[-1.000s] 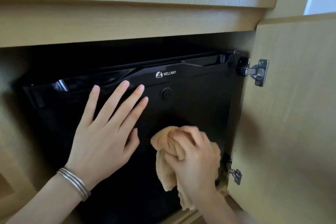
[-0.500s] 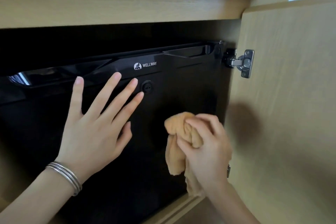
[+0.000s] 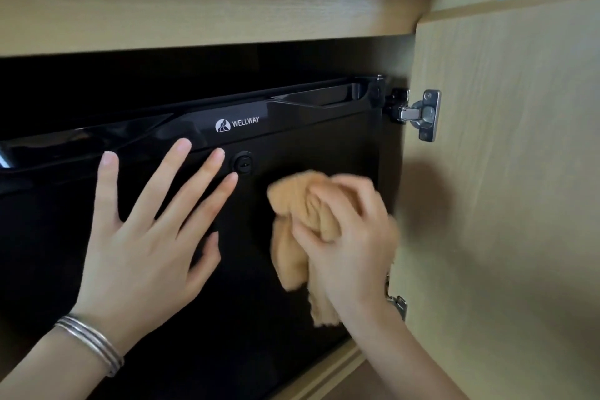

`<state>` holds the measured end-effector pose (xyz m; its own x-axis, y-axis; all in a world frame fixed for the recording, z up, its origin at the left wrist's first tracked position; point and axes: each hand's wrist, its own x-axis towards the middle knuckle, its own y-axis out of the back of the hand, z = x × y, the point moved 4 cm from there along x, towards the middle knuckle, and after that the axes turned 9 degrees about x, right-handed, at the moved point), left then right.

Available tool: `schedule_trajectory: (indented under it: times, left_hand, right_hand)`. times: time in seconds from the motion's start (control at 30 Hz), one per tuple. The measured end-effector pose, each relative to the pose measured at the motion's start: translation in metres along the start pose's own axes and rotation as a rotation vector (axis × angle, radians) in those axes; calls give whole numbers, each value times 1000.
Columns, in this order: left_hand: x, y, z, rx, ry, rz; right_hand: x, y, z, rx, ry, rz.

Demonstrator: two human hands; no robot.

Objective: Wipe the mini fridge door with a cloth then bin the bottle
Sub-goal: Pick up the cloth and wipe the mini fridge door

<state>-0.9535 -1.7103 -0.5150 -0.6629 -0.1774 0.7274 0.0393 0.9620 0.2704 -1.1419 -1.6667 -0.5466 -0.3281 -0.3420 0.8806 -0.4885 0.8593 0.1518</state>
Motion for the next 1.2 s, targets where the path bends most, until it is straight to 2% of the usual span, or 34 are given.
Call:
schedule_trajectory:
  times: [0.13,0.2,0.27,0.33,0.43,0.6,0.63,0.73,0.8,0.87,1.03,1.1,1.2]
  left_hand:
    - [-3,-4,-2,-26,-13,-13]
    - [-4,-5,-3,-25,-22,-20]
    - [-3,-5,-3,-2,-25,-26]
    - [-2,-3,-2,16,-24,-27]
    - [-2,-1,0,14,-3,-41]
    - [-1,3,-1,10,-1,-82]
    - [-2,5,-1,1,-6,-89]
    - [-20,10,-1,-27,-49,-119]
    - [-47,13,0,-35,-67,-155]
    - [-76,16,-2,-44,-49,-205]
    - [-126,16,-17,-118,33,-320]
    - [-138,15,-19,-137,34,-331]
    - [-142,15,-20,-134,32,-346]
  right_hand:
    - [52,-8,-9,-60,44,46]
    - [61,1,20,-102,-65,94]
    - [64,15,52,-85,-251,165]
    - [63,21,66,-76,-329,212]
    - [37,7,46,-72,-267,162]
    - [-56,-33,12,-84,39,-135]
    - [-61,-31,23,-67,-6,-119]
    - [-56,-12,66,77,-451,179]
    - [-59,-11,69,85,-584,296]
    - [-69,-23,47,81,-508,266]
    - [-128,-43,9,137,-260,-102]
    - [-139,-30,21,200,-329,-48]
    - [-125,-9,38,210,-438,159]
